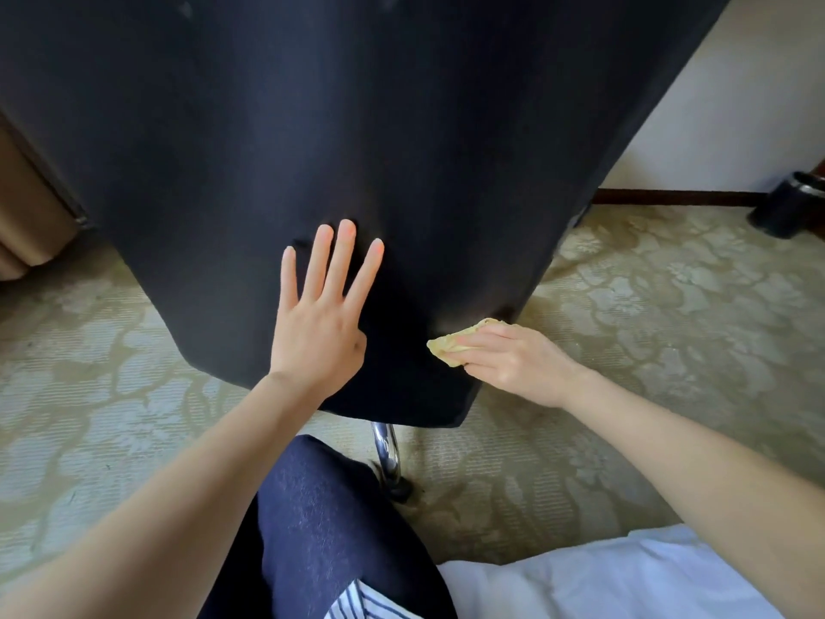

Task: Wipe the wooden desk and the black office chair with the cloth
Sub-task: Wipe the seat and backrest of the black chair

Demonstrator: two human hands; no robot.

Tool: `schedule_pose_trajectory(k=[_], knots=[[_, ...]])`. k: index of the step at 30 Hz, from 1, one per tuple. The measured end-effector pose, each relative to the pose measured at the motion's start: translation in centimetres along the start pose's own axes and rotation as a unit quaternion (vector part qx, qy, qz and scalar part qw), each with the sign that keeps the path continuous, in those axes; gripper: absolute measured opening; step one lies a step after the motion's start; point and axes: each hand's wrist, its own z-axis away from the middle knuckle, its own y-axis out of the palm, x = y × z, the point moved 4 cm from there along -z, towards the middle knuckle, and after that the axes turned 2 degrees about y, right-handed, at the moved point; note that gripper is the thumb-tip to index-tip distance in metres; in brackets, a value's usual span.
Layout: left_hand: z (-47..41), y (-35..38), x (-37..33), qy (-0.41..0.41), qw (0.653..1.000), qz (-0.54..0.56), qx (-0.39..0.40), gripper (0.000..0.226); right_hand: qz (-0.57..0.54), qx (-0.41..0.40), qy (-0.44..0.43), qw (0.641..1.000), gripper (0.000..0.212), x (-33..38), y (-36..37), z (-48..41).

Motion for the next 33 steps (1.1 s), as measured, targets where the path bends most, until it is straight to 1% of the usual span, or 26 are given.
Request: schedule_pose_trajectory(k=[2, 6, 13, 17, 19, 22, 25, 27, 30, 33], knots=[[0.2, -0.4, -0.1, -0.002, 1.0, 0.001, 0.013, 0.11, 0.029, -0.034, -0.011, 0.999, 0.016, -0.8, -2.4, -0.8], [0.4, -1.6, 0.2, 0.008, 0.999, 0.011, 0.03, 0.11, 0.063, -0.074, -0.015, 0.995, 0.011, -2.3, -7.3, -2.7], [0.6, -4.4, 1.2, 0.031, 0.994, 0.079, 0.062, 0.107, 0.164, -0.135, 0.01, 0.977, 0.02, -4.6, -15.8, -6.0], [0.7, -5.8, 2.4, 0.062, 0.993, 0.077, 0.072, 0.106, 0.224, -0.225, 0.022, 0.948, 0.018, -4.9, -21.2, -8.7], [0.8, -6.2, 3.0, 0.074, 0.99, 0.082, 0.083, 0.106, 0.242, -0.286, 0.032, 0.927, 0.018, -4.9, -23.7, -10.0], [0.9, -6.7, 3.8, 0.076, 0.986, 0.117, 0.087, 0.105, 0.251, -0.37, 0.052, 0.893, 0.018, -4.7, -26.2, -12.1], [0.9, -7.2, 4.4, 0.065, 0.986, 0.135, 0.074, 0.104, 0.242, -0.437, 0.088, 0.862, 0.02, -4.1, -25.8, -13.9], [0.9, -7.5, 4.9, 0.055, 0.986, 0.143, 0.059, 0.104, 0.232, -0.453, 0.113, 0.853, 0.022, -3.5, -23.9, -14.7], [0.7, -8.3, 6.1, 0.038, 0.989, 0.14, 0.027, 0.105, 0.186, -0.458, 0.154, 0.855, 0.023, -2.9, -20.4, -15.7], [0.2, -9.5, 7.7, 0.003, 0.989, 0.149, -0.008, 0.104, 0.147, -0.436, 0.165, 0.873, 0.025, -2.2, -17.3, -16.7]])
